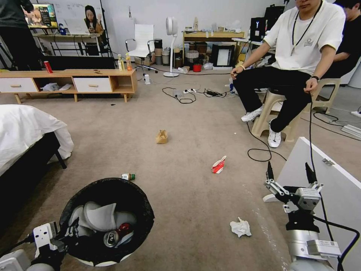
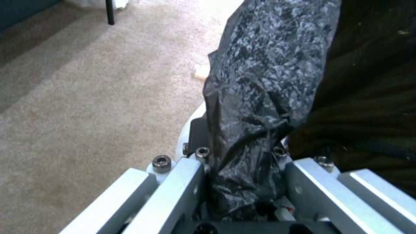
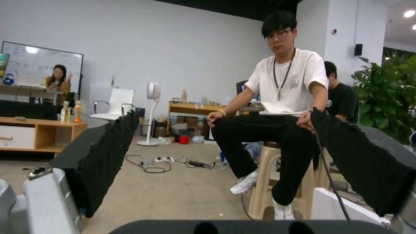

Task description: Pick up the trash bin and place the garbage on the floor into it.

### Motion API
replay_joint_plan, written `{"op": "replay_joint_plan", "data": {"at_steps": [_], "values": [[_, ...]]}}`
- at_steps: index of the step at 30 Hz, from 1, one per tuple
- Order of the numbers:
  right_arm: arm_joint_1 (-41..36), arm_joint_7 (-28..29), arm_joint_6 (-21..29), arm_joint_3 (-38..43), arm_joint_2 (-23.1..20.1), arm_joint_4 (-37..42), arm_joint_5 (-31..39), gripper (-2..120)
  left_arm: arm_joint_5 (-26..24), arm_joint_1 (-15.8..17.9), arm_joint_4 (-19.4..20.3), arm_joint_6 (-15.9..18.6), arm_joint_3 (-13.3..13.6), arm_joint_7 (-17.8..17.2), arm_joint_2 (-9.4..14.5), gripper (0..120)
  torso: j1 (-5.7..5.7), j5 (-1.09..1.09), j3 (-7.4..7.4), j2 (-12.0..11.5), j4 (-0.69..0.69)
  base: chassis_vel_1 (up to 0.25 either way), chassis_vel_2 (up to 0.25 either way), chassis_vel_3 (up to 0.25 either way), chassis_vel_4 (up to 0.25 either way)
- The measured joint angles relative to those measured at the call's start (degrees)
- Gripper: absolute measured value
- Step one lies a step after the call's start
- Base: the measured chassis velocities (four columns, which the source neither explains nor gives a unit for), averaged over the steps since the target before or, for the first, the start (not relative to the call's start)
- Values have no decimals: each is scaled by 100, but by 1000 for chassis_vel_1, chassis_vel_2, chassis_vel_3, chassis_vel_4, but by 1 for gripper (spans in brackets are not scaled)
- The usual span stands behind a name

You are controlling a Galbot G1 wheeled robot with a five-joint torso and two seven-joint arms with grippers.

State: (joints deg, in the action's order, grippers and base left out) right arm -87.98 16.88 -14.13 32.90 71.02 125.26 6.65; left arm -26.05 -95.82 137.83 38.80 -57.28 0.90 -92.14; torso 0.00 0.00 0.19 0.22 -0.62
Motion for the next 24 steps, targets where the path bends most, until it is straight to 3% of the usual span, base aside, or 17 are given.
{"op": "replay_joint_plan", "data": {"at_steps": [18,24], "values": [[-38,-40,-111,25,62,-64,-24,100,-9,-12,-38,0,-9,-6,22,7,0,0,-1,1,-1,0,0,0,0],[-64,-42,-125,30,67,-57,-29,100,-12,-29,-39,2,-8,-7,30,7,0,0,-1,1,-2,-104,89,87,-83]]}}
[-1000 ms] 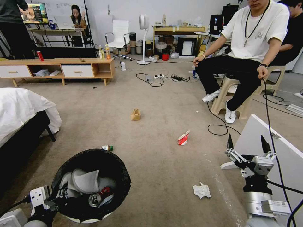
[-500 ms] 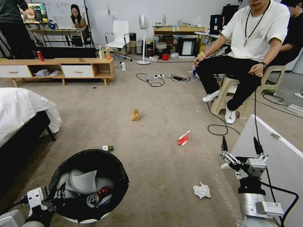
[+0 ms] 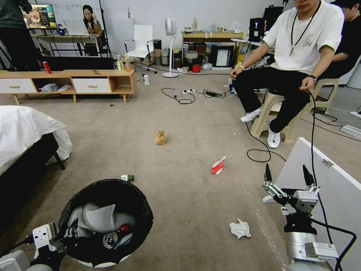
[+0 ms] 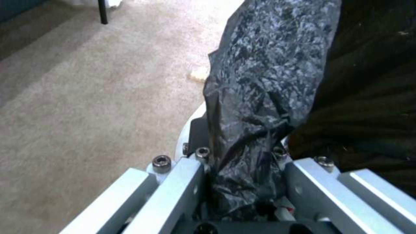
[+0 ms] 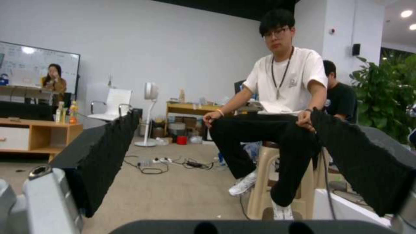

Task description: Pick up the trash bin and place the garbage on the floor into it.

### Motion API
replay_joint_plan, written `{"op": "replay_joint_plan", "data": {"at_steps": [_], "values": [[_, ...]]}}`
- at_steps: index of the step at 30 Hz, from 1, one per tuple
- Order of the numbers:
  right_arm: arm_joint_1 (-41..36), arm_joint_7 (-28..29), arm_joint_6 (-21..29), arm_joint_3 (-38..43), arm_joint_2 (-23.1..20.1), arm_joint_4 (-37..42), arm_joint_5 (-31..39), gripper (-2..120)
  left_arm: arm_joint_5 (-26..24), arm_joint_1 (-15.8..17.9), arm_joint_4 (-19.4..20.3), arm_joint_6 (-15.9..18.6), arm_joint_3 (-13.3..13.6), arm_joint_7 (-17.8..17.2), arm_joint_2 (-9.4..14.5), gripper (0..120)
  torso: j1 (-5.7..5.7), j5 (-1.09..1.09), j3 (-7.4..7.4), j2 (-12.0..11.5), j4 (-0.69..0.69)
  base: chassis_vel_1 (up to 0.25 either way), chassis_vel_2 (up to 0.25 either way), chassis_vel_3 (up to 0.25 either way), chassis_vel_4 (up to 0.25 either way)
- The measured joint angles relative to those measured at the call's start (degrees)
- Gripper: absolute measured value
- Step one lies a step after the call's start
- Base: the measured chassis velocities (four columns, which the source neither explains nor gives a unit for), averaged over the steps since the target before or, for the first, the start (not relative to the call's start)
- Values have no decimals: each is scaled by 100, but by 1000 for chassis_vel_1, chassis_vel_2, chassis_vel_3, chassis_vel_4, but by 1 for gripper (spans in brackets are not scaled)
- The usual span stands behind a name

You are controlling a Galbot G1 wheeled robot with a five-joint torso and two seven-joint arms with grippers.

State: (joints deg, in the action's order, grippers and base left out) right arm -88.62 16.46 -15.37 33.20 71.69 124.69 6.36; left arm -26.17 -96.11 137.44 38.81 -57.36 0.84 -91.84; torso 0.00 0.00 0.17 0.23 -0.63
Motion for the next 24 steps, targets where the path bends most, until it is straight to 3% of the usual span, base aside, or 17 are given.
{"op": "replay_joint_plan", "data": {"at_steps": [11,24], "values": [[5,0,-23,5,-10,-2,-13,100,-2,-10,7,-1,6,2,-2,7,1,-1,2,-1,2,-127,121,117,-119],[-3,-25,-71,25,-84,-126,10,100,-7,-12,1,-2,-10,7,8,7,0,1,1,0,1,-3,6,7,-8]]}}
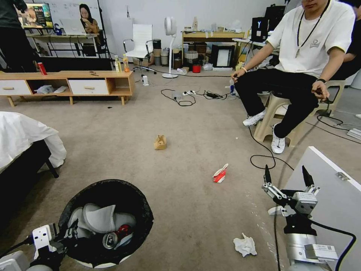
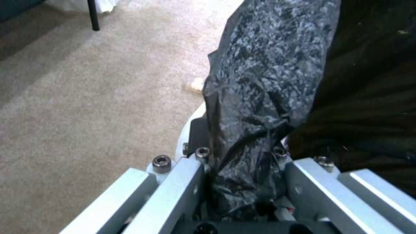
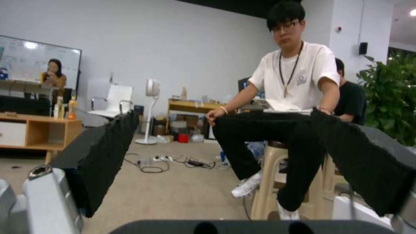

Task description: Pick up the trash bin and place the garbage on the floor into it.

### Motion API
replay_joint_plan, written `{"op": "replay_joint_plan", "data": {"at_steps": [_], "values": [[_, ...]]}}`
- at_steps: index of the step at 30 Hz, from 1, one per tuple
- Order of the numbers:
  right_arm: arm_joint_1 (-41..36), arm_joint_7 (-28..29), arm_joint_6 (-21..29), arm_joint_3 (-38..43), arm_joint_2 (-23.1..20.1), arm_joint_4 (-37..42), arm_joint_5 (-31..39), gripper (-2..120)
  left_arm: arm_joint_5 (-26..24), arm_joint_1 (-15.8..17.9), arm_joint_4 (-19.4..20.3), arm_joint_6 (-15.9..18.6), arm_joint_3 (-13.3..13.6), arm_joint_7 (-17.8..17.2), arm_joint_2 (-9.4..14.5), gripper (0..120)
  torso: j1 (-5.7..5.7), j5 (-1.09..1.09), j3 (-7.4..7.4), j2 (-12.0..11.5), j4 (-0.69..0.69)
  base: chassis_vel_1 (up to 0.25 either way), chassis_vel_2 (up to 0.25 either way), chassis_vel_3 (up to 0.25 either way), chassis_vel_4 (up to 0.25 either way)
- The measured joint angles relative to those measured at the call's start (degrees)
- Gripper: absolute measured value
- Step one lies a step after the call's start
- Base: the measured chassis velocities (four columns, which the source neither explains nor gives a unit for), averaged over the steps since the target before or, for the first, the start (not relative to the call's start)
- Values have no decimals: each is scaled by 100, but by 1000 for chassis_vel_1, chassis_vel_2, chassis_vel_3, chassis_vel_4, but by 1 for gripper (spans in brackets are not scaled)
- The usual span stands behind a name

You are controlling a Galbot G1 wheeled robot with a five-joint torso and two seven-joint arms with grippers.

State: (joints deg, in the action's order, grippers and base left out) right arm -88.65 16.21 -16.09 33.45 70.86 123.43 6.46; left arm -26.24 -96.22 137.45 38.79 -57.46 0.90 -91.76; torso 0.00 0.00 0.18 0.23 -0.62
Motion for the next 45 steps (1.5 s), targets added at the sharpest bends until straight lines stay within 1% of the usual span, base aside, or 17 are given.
{"op": "replay_joint_plan", "data": {"at_steps": [3,6,7,8,12,13,14,15,18,19,21,24,25,27,31,33,45], "values": [[6,65,101,18,-111,-15,81,100,-1,7,-20,-2,-5,1,8,7,0,0,0,0,0,0,0,0,0],[-30,420,705,65,-416,11,300,100,-3,12,-47,-6,-5,5,27,7,0,0,0,0,0,0,0,0,0],[-30,420,705,65,-416,11,300,100,-3,12,-47,-6,-5,5,27,7,0,0,0,0,0,0,0,0,0],[-87,535,1150,95,-618,61,540,100,-4,11,-60,-10,-6,8,43,7,0,1,0,0,0,0,0,0,0],[-130,596,1469,108,-766,102,770,100,-6,11,-67,-12,-8,9,51,7,0,0,0,0,-1,0,0,0,0],[-178,786,2471,98,-1165,232,1698,100,-28,20,-94,-14,-18,10,73,7,0,0,0,0,0,0,0,0,0],[-150,902,3046,76,-1354,293,2207,100,-43,20,-112,-17,-23,10,90,7,0,0,0,0,-1,0,0,0,0],[-150,902,3046,76,-1354,293,2207,100,-43,20,-112,-17,-23,10,90,7,0,0,0,0,-1,0,0,0,0],[2,1171,4056,-52,-1636,401,3111,100,-58,17,-149,-24,-25,11,125,7,0,0,0,0,0,0,0,0,0],[2,1171,4056,-52,-1636,401,3111,100,-58,17,-149,-24,-25,11,125,7,0,0,0,0,0,0,0,0,0],[83,1286,4441,-115,-1715,434,3513,100,-63,19,-157,-25,-23,11,138,7,0,0,0,0,0,0,0,0,0],[369,1672,5354,-352,-1922,346,4598,100,-142,50,-175,-26,-57,12,187,7,0,-1,0,0,0,0,0,0,0],[369,1672,5354,-352,-1922,346,4598,100,-142,50,-175,-26,-57,12,187,7,0,-1,0,0,0,0,0,0,0],[570,1869,5822,-544,-2046,91,5120,100,-212,61,-181,-25,-121,9,225,7,0,0,0,0,0,0,0,0,0],[659,1922,5899,-651,-2089,-68,5292,100,-239,60,-188,-18,-160,6,250,7,0,0,0,0,0,0,0,0,0],[813,1936,5918,-909,-2133,-486,5374,100,-273,35,-203,-14,-221,3,282,7,0,0,0,0,0,0,0,0,0],[1375,1824,5870,-1513,-1999,-1614,5237,100,-273,19,-273,-14,-235,1,277,7,0,0,0,0,0,0,0,0,0]]}}
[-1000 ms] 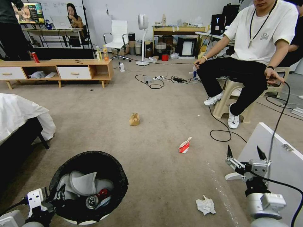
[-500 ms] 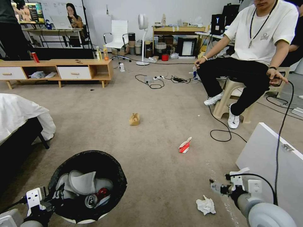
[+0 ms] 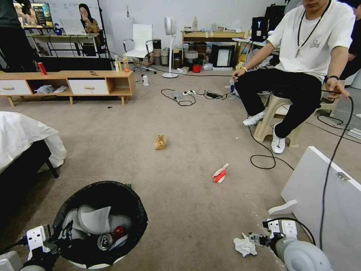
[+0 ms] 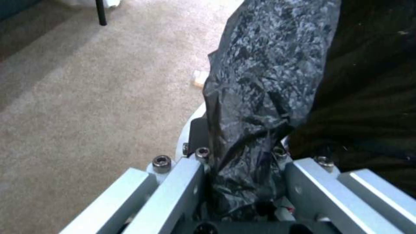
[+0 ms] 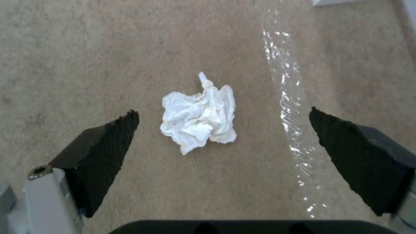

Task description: Pick up the trash bin and place the garbage on the floor into it.

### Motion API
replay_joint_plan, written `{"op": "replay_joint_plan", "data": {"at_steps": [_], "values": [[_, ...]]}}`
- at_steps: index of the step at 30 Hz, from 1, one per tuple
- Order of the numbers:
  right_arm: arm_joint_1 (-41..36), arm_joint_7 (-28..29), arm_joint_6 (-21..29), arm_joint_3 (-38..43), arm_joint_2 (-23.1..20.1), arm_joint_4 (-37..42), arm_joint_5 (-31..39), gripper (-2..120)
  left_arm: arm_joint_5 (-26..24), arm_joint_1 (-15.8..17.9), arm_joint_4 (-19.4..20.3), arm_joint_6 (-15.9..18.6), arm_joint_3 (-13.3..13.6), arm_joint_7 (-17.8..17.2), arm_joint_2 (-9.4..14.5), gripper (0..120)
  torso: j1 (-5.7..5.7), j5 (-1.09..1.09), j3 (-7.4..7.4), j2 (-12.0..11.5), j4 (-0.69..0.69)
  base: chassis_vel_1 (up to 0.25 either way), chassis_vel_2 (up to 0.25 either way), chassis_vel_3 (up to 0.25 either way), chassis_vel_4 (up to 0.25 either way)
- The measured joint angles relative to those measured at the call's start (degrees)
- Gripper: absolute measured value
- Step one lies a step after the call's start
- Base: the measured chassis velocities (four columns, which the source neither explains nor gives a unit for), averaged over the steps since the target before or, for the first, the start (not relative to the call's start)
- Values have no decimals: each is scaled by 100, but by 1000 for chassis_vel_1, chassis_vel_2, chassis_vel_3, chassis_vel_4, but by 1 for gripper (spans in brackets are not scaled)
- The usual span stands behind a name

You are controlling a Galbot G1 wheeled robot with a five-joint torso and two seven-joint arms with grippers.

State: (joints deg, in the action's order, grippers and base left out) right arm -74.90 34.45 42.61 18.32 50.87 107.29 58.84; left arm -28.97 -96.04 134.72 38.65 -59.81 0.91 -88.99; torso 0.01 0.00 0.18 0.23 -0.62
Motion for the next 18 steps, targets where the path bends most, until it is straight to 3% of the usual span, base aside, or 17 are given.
{"op": "replay_joint_plan", "data": {"at_steps": [18], "values": [[658,-664,-438,-478,421,-1652,-525,97,69,11,-68,-10,52,-6,-27,7,0,0,0,0,0,0,0,0,0]]}}
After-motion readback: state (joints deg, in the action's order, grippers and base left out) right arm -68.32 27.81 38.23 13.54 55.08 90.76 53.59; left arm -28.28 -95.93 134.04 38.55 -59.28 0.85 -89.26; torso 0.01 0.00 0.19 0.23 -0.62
